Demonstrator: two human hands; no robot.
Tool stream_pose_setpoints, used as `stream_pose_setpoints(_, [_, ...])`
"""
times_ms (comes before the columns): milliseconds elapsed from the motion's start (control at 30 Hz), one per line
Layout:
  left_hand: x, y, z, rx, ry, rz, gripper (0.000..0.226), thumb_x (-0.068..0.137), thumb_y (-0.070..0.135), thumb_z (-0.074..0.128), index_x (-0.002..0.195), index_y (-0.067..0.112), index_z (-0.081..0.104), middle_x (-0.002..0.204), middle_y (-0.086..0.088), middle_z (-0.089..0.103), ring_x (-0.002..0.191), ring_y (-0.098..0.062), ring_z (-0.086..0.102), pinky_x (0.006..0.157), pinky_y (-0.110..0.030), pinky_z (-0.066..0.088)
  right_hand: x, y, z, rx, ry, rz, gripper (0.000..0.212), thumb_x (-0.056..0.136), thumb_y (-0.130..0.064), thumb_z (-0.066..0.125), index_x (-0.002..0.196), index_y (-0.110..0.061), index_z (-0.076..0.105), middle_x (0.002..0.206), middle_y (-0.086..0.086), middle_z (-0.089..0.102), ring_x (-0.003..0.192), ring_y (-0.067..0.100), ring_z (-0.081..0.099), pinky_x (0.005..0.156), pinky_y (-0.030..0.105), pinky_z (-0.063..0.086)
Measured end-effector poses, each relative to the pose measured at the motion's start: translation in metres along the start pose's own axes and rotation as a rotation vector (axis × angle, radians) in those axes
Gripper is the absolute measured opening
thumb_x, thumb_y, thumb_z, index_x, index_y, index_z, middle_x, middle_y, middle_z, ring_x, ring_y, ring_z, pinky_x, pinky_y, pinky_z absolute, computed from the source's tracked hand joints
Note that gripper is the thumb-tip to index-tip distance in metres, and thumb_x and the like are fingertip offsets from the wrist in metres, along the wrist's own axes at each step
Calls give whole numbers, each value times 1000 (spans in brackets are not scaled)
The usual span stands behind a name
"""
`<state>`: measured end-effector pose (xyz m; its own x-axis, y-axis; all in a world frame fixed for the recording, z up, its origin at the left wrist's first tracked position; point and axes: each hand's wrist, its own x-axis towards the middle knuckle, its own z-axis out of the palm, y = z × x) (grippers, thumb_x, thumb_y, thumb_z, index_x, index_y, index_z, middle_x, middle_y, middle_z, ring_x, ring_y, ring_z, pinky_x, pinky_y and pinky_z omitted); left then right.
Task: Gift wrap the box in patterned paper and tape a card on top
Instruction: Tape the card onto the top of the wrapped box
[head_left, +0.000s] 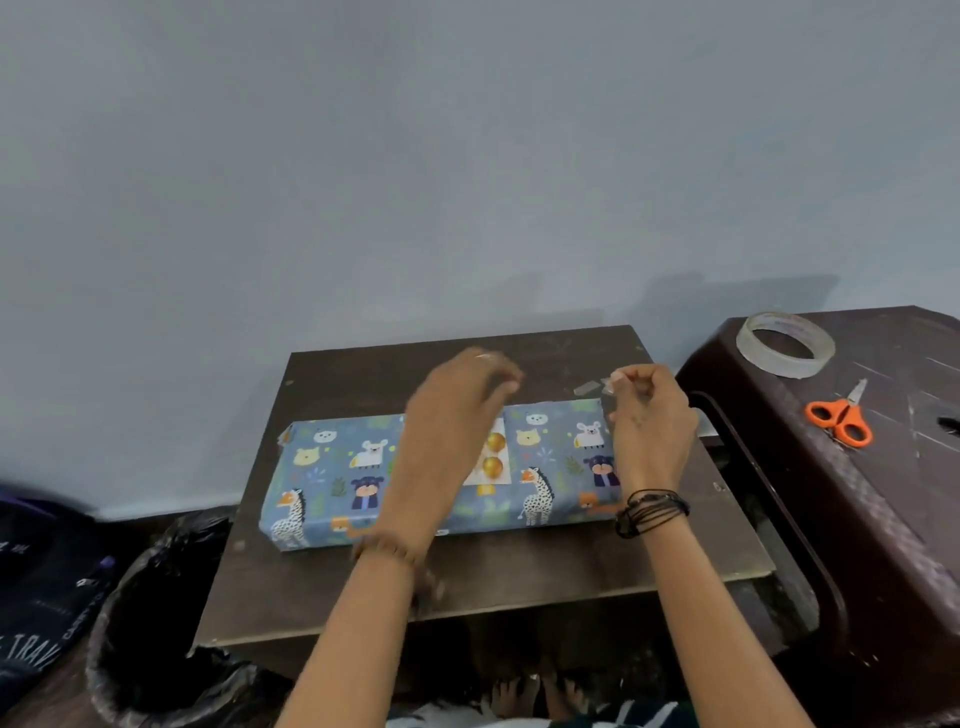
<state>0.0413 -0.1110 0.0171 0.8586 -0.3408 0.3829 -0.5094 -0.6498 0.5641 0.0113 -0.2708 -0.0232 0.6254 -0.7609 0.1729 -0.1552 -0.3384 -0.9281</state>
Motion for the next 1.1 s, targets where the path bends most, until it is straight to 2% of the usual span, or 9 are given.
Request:
stream_pose_setpoints(133, [68,17,52,249,-380,282,19,92,20,52,104,19,68,107,3,64,99,-16,58,82,-34,48,9,3,3,38,2,78,5,90,-22,58,85,-21,61,83,-5,63,80,26,66,72,32,49])
stream_pose_setpoints(200, [88,7,77,366,-511,322,22,91,19,54,109,18,66,111,-1,64,102,-20,58,84,-36,48,13,5,3,76,-13,143,10,88,-23,59,79,-26,60,82,-6,64,75,25,66,74,40,53])
stream_pose_setpoints(267, [102,-5,94,364,-582,297,23,88,17,59,110,18,67,112,-3,65,103,-21,59,86,-35,48,17,8,1,122,-23,207,17,87,-22,60,72,-29,58,81,-6,65,63,18,64,75,44,55])
stream_pose_setpoints(400, [122,-9,102,246,-665,218,28,83,10,65,110,16,69,112,-2,66,103,-16,59,85,-23,41,26,12,-7,245,-25,283,21,85,-14,62,70,-29,58,75,-9,64,51,8,56,72,40,54])
stream_pose_setpoints(500, [128,-12,100,281,-736,257,31,82,16,67,113,18,67,115,-1,64,105,-16,57,87,-25,40,29,14,-10,323,-47,348,19,83,-10,63,72,-24,60,76,-6,64,49,8,55,57,28,50])
stream_pose_setpoints(600, [127,-21,102,245,-727,267,27,83,20,67,109,20,69,114,0,63,105,-15,56,89,-31,43,29,15,-11,384,-67,405,15,83,-10,64,75,-22,61,77,-6,63,50,7,54,47,19,44])
stream_pose_setpoints(800, [121,-22,108,241,-559,307,11,84,26,65,90,22,72,104,5,65,96,-11,57,79,-31,47,30,14,-5,421,-105,455,16,84,-11,63,75,-23,60,77,-5,63,52,6,55,49,19,42])
stream_pose_setpoints(1000, [116,-31,104,216,-556,351,12,88,22,60,92,19,70,106,4,66,96,-13,59,83,-34,46,29,13,-5,427,-117,484,15,84,-11,64,76,-23,60,76,-6,62,55,6,55,49,19,42])
stream_pose_setpoints(1100, [116,-30,100,297,-567,426,15,89,22,58,98,19,69,110,6,66,99,-13,60,81,-32,47,29,13,-6,447,-124,505,15,84,-11,64,75,-23,59,77,-5,62,55,7,55,49,19,42])
